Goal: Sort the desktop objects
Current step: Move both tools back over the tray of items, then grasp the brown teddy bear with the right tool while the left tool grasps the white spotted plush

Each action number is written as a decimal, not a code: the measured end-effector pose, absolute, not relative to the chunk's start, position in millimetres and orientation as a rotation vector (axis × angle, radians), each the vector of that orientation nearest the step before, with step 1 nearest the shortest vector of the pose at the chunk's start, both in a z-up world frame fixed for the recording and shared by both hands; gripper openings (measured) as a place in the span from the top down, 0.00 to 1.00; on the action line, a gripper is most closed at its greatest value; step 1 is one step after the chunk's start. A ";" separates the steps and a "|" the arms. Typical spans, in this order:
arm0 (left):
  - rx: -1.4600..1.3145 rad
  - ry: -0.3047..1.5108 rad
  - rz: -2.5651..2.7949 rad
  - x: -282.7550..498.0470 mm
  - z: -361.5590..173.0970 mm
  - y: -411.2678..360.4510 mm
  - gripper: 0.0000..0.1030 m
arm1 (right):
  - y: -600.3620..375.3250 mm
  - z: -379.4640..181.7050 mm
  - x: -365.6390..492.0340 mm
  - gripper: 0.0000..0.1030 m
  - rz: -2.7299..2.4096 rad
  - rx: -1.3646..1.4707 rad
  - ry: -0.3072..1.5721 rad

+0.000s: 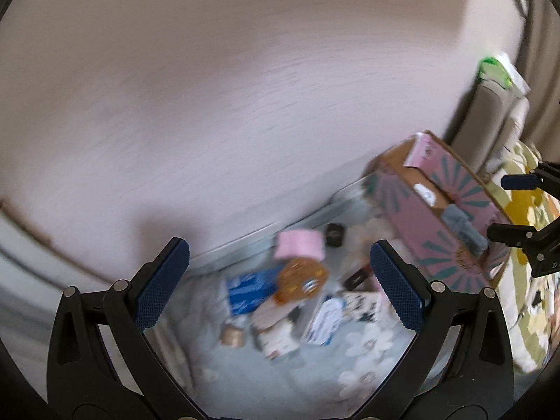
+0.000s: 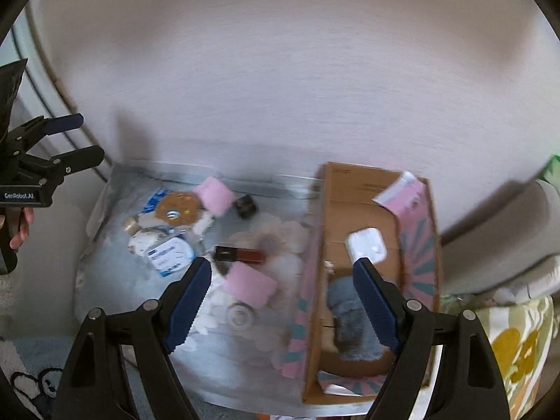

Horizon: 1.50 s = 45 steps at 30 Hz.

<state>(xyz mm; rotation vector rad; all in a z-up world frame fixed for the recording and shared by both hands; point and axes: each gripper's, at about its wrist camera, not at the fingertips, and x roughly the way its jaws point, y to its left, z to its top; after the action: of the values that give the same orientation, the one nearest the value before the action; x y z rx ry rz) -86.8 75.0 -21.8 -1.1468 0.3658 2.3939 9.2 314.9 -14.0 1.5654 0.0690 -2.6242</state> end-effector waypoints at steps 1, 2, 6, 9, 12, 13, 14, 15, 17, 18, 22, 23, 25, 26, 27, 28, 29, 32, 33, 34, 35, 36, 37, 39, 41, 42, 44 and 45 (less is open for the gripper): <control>-1.156 0.354 2.409 -85.9 -24.2 66.5 0.00 | 310.2 -17.9 6.4 0.22 -2.605 1.565 0.075; -1.173 0.339 2.423 -84.6 -28.0 57.6 0.00 | 305.5 -22.7 3.3 0.22 -2.584 1.566 0.077; -1.236 0.265 2.458 -75.5 -47.4 29.8 0.00 | 292.5 -41.2 -5.7 0.22 -2.513 1.578 0.058; -1.297 0.191 2.471 -65.9 -68.2 10.0 0.00 | 281.0 -58.0 -14.4 0.22 -2.452 1.592 0.045; -1.363 0.129 2.480 -54.5 -91.2 -7.2 0.00 | 271.3 -70.9 -23.2 0.22 -2.406 1.608 0.044; -1.380 0.110 2.479 -50.8 -98.6 -12.2 0.00 | 269.4 -73.7 -25.8 0.22 -2.395 1.610 0.042; -1.399 0.086 2.475 -46.6 -107.0 -17.0 0.00 | 266.7 -76.6 -28.6 0.22 -2.383 1.609 0.041; -1.412 0.070 2.470 -43.9 -113.7 -17.8 0.00 | 263.1 -79.6 -32.0 0.22 -2.367 1.608 0.041; -1.451 0.039 2.438 -41.1 -131.1 -21.0 0.00 | 256.2 -86.2 -40.1 0.22 -2.329 1.616 0.046; -1.474 0.028 2.426 -40.2 -141.3 -21.9 0.00 | 252.2 -90.8 -45.5 0.22 -2.307 1.632 0.051; -1.547 -0.032 2.412 -44.9 -177.3 -16.4 0.02 | 234.9 -110.7 -66.5 0.22 -2.242 1.653 0.091; -1.560 -0.050 2.409 -46.5 -184.3 -16.7 0.03 | 231.4 -113.8 -70.3 0.22 -2.234 1.648 0.101; -1.580 -0.077 2.399 -50.3 -198.0 -14.1 0.07 | 223.5 -121.1 -80.0 0.22 -2.210 1.628 0.124; -1.586 -0.079 2.392 -51.9 -205.4 -12.1 0.10 | 220.5 -123.7 -83.7 0.22 -2.202 1.618 0.134; -1.591 -0.075 2.387 -53.6 -210.6 -9.8 0.11 | 215.1 -128.2 -88.9 0.22 -2.192 1.606 0.154; -1.596 -0.067 2.381 -54.9 -215.5 -7.9 0.12 | 211.9 -130.7 -92.2 0.22 -2.185 1.600 0.166; -1.598 -0.061 2.373 -55.9 -220.7 -5.8 0.14 | 208.5 -133.8 -96.4 0.22 -2.175 1.595 0.177; -1.598 -0.068 2.352 -58.8 -231.9 -1.7 0.20 | 198.2 -145.4 -106.0 0.22 -2.140 1.580 0.206; -1.598 -0.076 2.339 -59.8 -235.6 -0.2 0.21 | 194.7 -149.0 -109.1 0.22 -2.137 1.581 0.219; -1.599 -0.079 2.334 -60.3 -238.0 0.5 0.24 | 191.6 -152.8 -112.1 0.22 -2.134 1.585 0.234; -1.599 -0.080 2.330 -61.1 -241.1 1.5 0.27 | 188.9 -155.2 -113.7 0.22 -2.127 1.584 0.237; -1.600 -0.083 2.326 -62.3 -242.2 1.8 0.29 | 187.2 -156.8 -115.5 0.22 -2.117 1.578 0.231; -1.601 -0.088 2.322 -62.9 -243.9 2.0 0.30 | 185.0 -158.1 -117.2 0.22 -2.107 1.569 0.223; -1.598 -0.109 2.313 -64.1 -245.7 2.0 0.31 | 180.5 -160.0 -119.6 0.22 -2.090 1.552 0.222; -1.589 -0.125 2.302 -64.1 -246.9 2.6 0.39 | 176.4 -163.8 -122.3 0.23 -2.079 1.553 0.236; -1.581 -0.128 2.293 -63.5 -247.7 4.0 0.42 | 175.1 -165.2 -123.1 0.27 -2.072 1.554 0.238; -1.578 -0.123 2.279 -62.2 -249.6 7.6 0.51 | 172.0 -172.2 -123.7 0.45 -2.043 1.568 0.240; -1.577 -0.121 2.273 -61.4 -250.5 9.6 0.54 | 170.0 -176.0 -123.7 0.46 -2.027 1.578 0.240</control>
<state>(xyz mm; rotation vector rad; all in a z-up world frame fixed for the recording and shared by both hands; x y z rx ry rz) -61.4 9.6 -250.5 -1.5771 -0.1212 2.2728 -123.7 170.0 -176.0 1.5781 0.2397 -2.0266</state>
